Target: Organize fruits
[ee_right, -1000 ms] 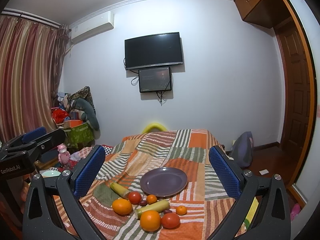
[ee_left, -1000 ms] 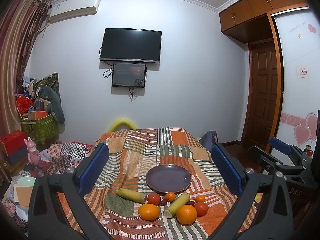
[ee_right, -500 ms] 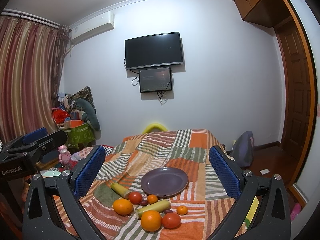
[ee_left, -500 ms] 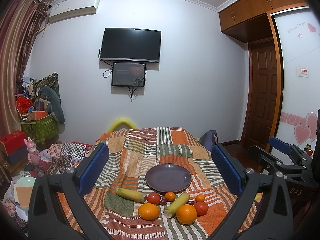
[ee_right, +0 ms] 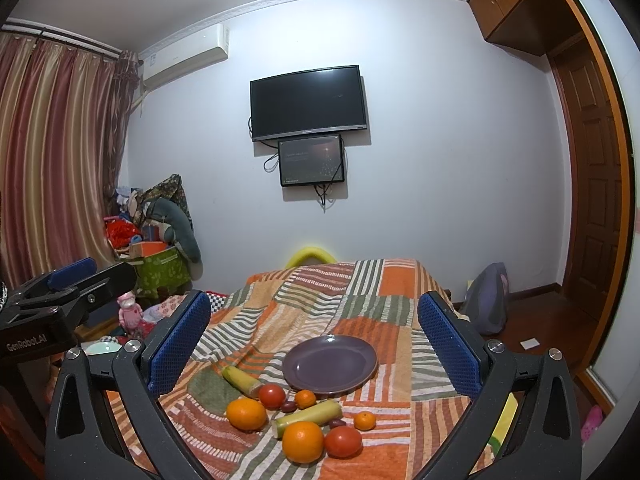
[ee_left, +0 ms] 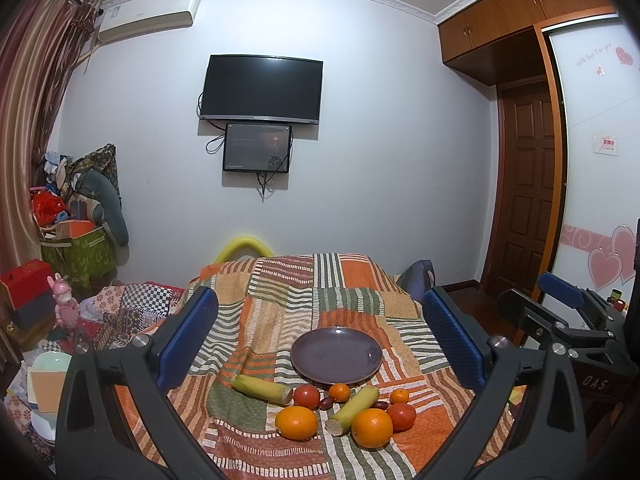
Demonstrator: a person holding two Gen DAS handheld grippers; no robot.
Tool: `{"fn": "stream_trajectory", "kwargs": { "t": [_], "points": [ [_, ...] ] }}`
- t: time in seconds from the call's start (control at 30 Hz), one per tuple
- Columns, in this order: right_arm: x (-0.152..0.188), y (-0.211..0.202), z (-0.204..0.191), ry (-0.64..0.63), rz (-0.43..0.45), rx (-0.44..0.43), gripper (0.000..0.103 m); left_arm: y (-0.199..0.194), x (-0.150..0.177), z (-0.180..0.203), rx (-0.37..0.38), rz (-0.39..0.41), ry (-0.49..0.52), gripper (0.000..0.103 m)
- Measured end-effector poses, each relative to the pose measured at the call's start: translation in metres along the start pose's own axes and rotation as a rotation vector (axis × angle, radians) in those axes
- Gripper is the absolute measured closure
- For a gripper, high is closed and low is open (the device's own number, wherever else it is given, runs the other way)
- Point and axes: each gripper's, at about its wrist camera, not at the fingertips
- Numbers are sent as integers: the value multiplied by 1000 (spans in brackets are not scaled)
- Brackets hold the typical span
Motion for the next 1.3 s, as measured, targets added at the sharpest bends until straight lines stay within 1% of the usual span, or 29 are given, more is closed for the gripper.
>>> {"fn": "stream_trajectory", "kwargs": {
  "t": [0.53, 0.73, 0.8, 0.83, 0.87, 0.9, 0.93, 1.0, 1.07, 1.17, 1.2, 1.23, 1.3],
  "points": [
    [0, 3, 4, 15, -16, -17, 0, 2, 2, 1, 10, -3, 5, 0],
    [4, 6, 4, 13, -25, -7, 0, 3, 2, 1, 8, -10, 6, 0],
    [5, 8, 6, 18, -34, -11, 0, 3, 2, 1, 8, -14, 8, 3],
    [5, 9, 6, 22, -40, -15, 0, 5, 2, 1, 10, -20, 9, 8],
    [7, 11, 8, 31, -47, -24, 2, 5, 3, 1, 13, -26, 10, 14],
    [7, 12, 10, 34, -53, -28, 7, 7, 3, 1, 15, -33, 10, 17],
    [8, 14, 10, 36, -61, -32, 10, 9, 4, -1, 20, -45, 8, 19],
    [11, 19, 12, 33, -88, -34, 20, 14, 5, -3, 22, -60, 5, 21],
    [15, 24, 13, 26, -115, -38, 26, 19, 7, -7, 19, -78, 3, 26],
    [21, 30, 17, 8, -153, -36, 32, 28, 11, -11, 8, -106, 5, 31],
    [23, 32, 18, 2, -161, -34, 35, 31, 12, -13, 7, -116, 6, 32],
    [26, 33, 19, -4, -173, -32, 37, 35, 14, -15, 6, -130, 7, 35],
    [32, 37, 22, -10, -207, -39, 46, 45, 19, -19, 8, -164, 12, 39]
  ]
}}
Point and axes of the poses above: each gripper's, at about its wrist camera, not at the fingertips, and y roughly the way its jaws point, z to its right, x to its underside, and after that the axes turned 2 degrees about z, right-handed
